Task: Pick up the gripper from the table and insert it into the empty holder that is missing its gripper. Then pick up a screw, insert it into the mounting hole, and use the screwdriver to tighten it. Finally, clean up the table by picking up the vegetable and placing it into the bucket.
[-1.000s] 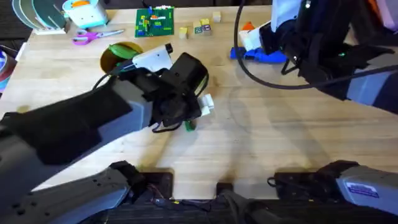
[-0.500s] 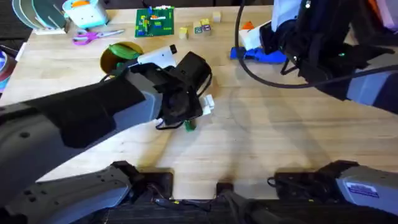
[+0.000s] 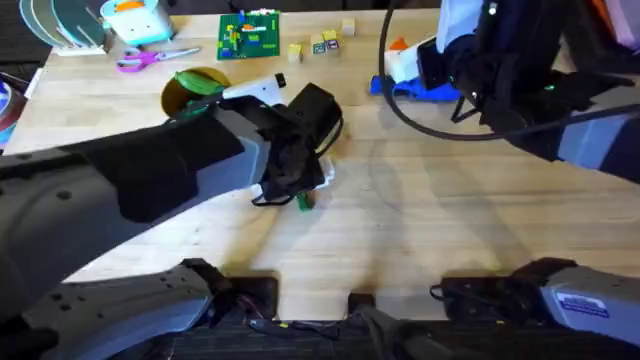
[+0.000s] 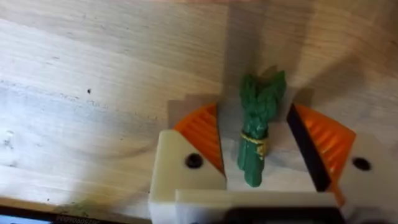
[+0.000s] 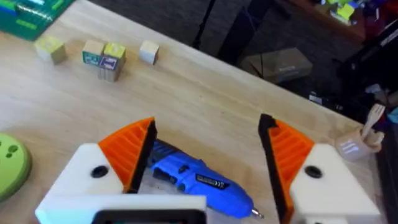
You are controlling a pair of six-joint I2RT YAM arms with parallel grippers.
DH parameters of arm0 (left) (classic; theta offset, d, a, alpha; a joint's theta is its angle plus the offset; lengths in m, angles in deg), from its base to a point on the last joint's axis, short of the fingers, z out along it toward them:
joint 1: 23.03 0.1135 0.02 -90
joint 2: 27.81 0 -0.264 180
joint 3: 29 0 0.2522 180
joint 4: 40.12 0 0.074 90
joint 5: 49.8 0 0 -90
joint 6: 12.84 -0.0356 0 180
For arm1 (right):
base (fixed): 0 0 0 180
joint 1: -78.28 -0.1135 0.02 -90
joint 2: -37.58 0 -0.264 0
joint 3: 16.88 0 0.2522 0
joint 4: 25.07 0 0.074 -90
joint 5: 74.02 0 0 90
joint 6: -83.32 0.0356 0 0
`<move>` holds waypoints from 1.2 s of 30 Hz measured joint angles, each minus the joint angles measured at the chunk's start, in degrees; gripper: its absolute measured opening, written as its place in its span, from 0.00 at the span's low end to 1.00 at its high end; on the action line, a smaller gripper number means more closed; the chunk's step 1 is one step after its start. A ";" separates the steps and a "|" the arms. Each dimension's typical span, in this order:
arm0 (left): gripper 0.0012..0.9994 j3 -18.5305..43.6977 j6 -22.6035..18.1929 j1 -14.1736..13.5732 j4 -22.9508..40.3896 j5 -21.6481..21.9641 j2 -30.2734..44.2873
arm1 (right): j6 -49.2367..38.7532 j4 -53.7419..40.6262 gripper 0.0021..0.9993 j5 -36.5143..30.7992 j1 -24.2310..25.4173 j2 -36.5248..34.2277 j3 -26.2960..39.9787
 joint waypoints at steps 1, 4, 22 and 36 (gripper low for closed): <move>0.64 0.00 0.01 0.00 -0.16 0.00 0.00 | 0.03 -0.65 0.99 0.00 0.00 0.00 0.00; 0.53 0.00 -0.01 0.00 -0.38 -0.13 0.00 | 0.31 -2.03 0.99 0.00 0.00 0.00 0.00; 0.02 22.54 -6.17 3.35 16.41 4.09 2.54 | 0.43 -2.25 0.99 0.00 0.00 0.00 0.00; 0.01 31.01 -6.48 27.03 13.97 14.23 3.85 | 0.43 -2.26 0.99 0.00 -0.01 0.01 0.00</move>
